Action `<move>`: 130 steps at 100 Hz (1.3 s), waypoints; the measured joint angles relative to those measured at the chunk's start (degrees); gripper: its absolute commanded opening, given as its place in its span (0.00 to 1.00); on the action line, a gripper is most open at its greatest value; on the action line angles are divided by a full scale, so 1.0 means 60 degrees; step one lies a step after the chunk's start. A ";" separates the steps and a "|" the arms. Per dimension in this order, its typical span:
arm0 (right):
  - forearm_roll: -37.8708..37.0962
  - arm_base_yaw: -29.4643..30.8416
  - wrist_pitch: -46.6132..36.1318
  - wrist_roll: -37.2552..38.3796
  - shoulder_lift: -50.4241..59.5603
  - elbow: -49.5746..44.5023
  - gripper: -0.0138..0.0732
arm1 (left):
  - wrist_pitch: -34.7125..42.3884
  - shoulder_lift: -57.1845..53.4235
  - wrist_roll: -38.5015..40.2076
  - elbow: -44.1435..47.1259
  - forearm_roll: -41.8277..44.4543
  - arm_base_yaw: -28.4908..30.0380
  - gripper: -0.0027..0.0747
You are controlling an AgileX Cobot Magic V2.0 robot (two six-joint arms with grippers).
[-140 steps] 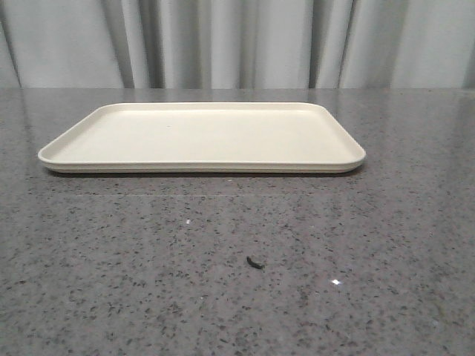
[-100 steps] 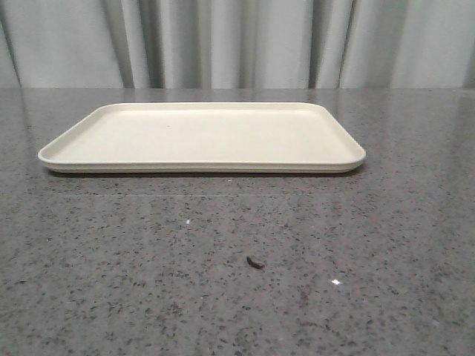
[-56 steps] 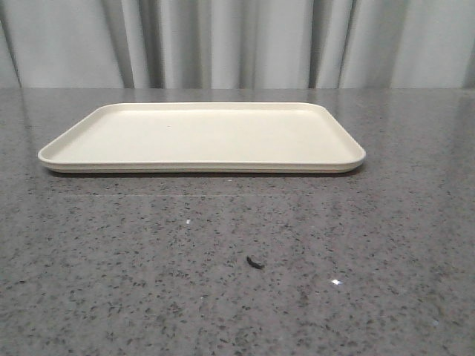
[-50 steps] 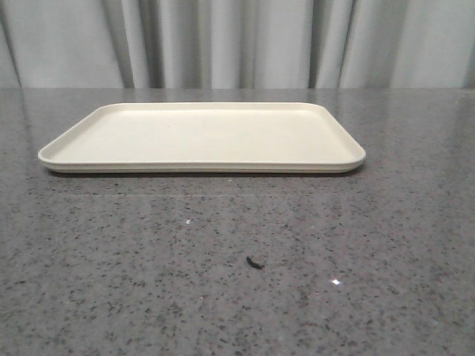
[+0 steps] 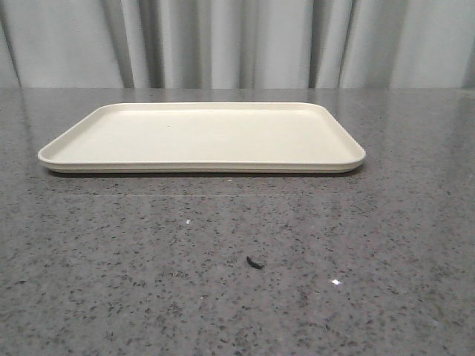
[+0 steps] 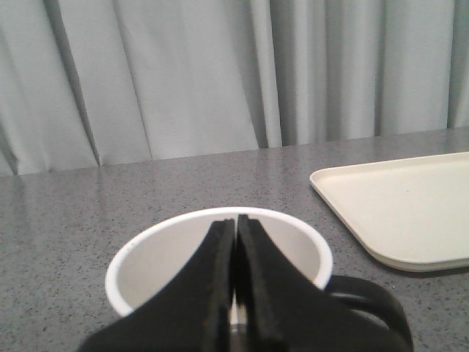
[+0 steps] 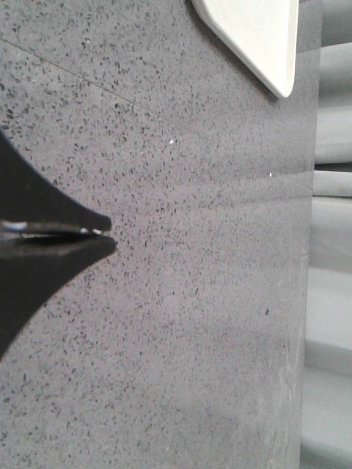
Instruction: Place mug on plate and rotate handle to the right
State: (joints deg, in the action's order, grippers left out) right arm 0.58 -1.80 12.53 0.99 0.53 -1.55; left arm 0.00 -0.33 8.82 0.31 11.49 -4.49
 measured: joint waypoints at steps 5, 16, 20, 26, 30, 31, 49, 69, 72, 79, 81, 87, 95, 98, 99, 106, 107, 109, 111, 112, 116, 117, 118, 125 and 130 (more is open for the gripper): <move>0.0000 0.0000 -0.0020 0.0000 0.0000 0.0000 0.05 | 0.0000 0.0000 0.0000 0.0000 0.0000 0.0000 0.01; 0.0000 0.0000 -0.0097 0.0000 0.0000 0.0000 0.05 | 0.0000 0.0000 0.0000 0.0000 0.0000 0.0000 0.01; 0.0000 0.0000 -0.0140 0.0000 0.0000 0.0000 0.05 | 0.0000 0.0000 0.0000 0.0000 0.0000 0.0000 0.01; 0.0000 0.0000 -0.0160 0.0000 0.0000 0.0000 0.05 | 0.0000 0.0000 0.0000 0.0000 0.0000 0.0000 0.01; 0.0000 0.0000 -0.0180 0.0000 0.0000 0.0000 0.05 | 0.0000 0.0000 0.0000 0.0000 0.0000 0.0000 0.01; 0.0000 0.0000 -0.0180 0.0000 0.0000 0.0000 0.05 | 0.0000 0.0000 0.0000 0.0000 0.0000 0.0000 0.01; 0.0000 0.0000 -0.0220 0.0000 0.0000 0.0000 0.05 | 0.0317 0.0000 0.0000 0.0000 0.0000 0.0000 0.01; 0.0000 0.0000 -0.0303 0.0000 0.0000 0.0000 0.05 | 0.0655 0.0000 0.0000 0.0000 0.0000 0.0000 0.01; 0.0000 0.0000 -0.0321 0.0000 0.0000 0.0000 0.05 | 0.0706 0.0000 0.0000 0.0000 0.0000 0.0000 0.01; 0.0127 0.0000 -0.0424 0.0000 0.0000 0.0000 0.05 | 0.0867 0.0000 0.0000 0.0000 0.0000 0.0000 0.01; 0.0197 0.0000 -0.0470 0.0000 0.0000 0.0000 0.05 | 0.0919 0.0000 0.0000 0.0000 0.0000 0.0000 0.01; 0.0451 0.0000 -0.0714 0.0000 0.0000 0.0000 0.05 | 0.1263 0.0000 0.0000 0.0000 0.0000 0.0000 0.01; 0.0838 0.0000 -0.1248 0.0000 0.0000 0.0000 0.05 | 0.1788 0.0000 0.0000 0.0000 0.0000 0.0000 0.01; 0.1064 0.0000 -0.1450 0.0000 0.0000 0.0000 0.05 | 0.2047 0.0000 0.0000 0.0000 -0.0020 0.0000 0.01; 0.1114 0.0000 -0.1553 0.0000 0.0000 0.0000 0.05 | 0.2096 0.0000 0.0000 0.0000 -0.0020 0.0000 0.01; 0.1762 0.0000 -0.2088 0.0000 0.0000 0.0000 0.05 | 0.2533 0.0000 0.0000 -0.0035 -0.0139 0.0000 0.01; 0.1836 0.0000 -0.2088 0.0000 0.0000 0.0000 0.05 | 0.2596 0.0000 0.0026 -0.0036 -0.0175 0.0000 0.01; 0.2089 0.0000 -0.2216 0.0000 0.0000 0.0000 0.05 | 0.2652 0.0000 0.0081 -0.0052 -0.0246 0.0000 0.01; 0.2348 0.0000 -0.2310 0.0000 0.0000 0.0000 0.05 | 0.2706 0.0000 0.0149 -0.0059 -0.0316 0.0000 0.01; 0.2520 0.0000 -0.2335 0.0000 0.0000 0.0000 0.05 | 0.2729 0.0000 0.0178 -0.0080 -0.0382 0.0000 0.01; 0.2921 0.0000 -0.2429 0.0000 0.0000 0.0000 0.05 | 0.2728 0.0000 0.0404 -0.0161 -0.0580 0.0000 0.01; 0.3062 0.0000 -0.2428 0.0000 0.0000 0.0019 0.05 | 0.2728 0.0000 0.0454 -0.0200 -0.0611 0.0000 0.01; 0.3130 0.0000 -0.2428 0.0000 0.0000 0.0040 0.05 | 0.2728 0.0000 0.0543 -0.0222 -0.0635 0.0000 0.01; 0.3578 0.0000 -0.2428 0.0007 0.0000 0.0286 0.05 | 0.2710 0.0000 0.0976 -0.0505 -0.0816 0.0000 0.01; 0.3725 0.0000 -0.2428 0.0007 0.0000 0.0577 0.05 | 0.2710 0.0000 0.1206 -0.0748 -0.0893 0.0000 0.01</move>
State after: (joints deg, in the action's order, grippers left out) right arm 22.93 -1.80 -2.04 1.04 0.53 1.92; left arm 16.26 -0.33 16.05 -4.17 6.13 -4.49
